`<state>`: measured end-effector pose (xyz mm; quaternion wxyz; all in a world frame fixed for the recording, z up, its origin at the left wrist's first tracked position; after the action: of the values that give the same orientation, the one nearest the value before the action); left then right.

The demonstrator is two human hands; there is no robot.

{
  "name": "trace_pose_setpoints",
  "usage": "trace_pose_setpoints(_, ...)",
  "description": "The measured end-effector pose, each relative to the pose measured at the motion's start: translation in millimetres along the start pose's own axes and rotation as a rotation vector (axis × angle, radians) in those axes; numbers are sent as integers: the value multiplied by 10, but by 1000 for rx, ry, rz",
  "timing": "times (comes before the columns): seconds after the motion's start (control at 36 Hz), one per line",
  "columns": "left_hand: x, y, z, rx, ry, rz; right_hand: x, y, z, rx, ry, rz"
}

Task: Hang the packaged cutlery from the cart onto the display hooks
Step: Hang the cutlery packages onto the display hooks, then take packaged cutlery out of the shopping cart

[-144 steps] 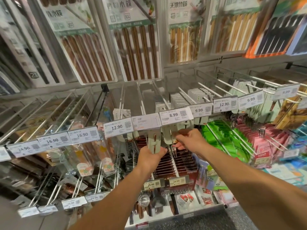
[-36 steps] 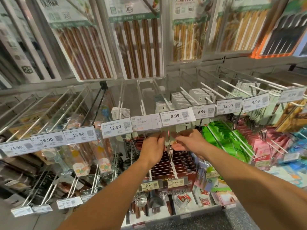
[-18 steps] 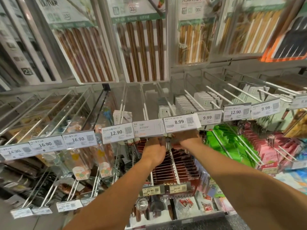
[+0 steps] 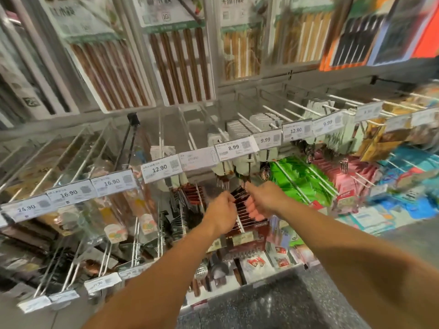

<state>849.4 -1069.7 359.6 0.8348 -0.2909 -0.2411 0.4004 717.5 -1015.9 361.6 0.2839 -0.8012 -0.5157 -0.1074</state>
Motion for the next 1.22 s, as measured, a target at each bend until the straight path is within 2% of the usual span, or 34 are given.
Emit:
trace_pose_setpoints(0.08,167,129,297,-50,69,-21,289,-141,110,-50,-11,-36)
trace_pose_setpoints(0.22,392,440,781,-127,136,-33,820,-584,326,-88,-104,-3)
trace_pose_setpoints(0.39,762,1091,1608,-183,254,-97,1526,-1525,951,-35,-126,149)
trace_pose_setpoints(0.61,1602,2598,2749,-143,453,-284,2617,-2918,2089,-121,-48,307)
trace_pose_setpoints(0.78,2222,3770,3611,-41,475,-509,3492,-3860,3012,-168,54,451)
trace_pose_setpoints(1.03,3106,5428,4762,-51,628,-809,4648,-5073,4348,-258,225,714)
trace_pose_setpoints(1.22,3577,6798,5396,-169,729,-977,5243,-5866,5400,-304,341,910)
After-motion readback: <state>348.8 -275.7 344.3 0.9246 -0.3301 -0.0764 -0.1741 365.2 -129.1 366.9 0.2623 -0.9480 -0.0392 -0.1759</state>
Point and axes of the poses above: each hand's wrist, its own x-axis away from the middle knuckle, its own y-axis out of the palm, z = x × y, the point moved 5 cm from there along -x, towards the middle knuckle, and after that the axes turned 1 degree about -y, right-handed, at the moved point
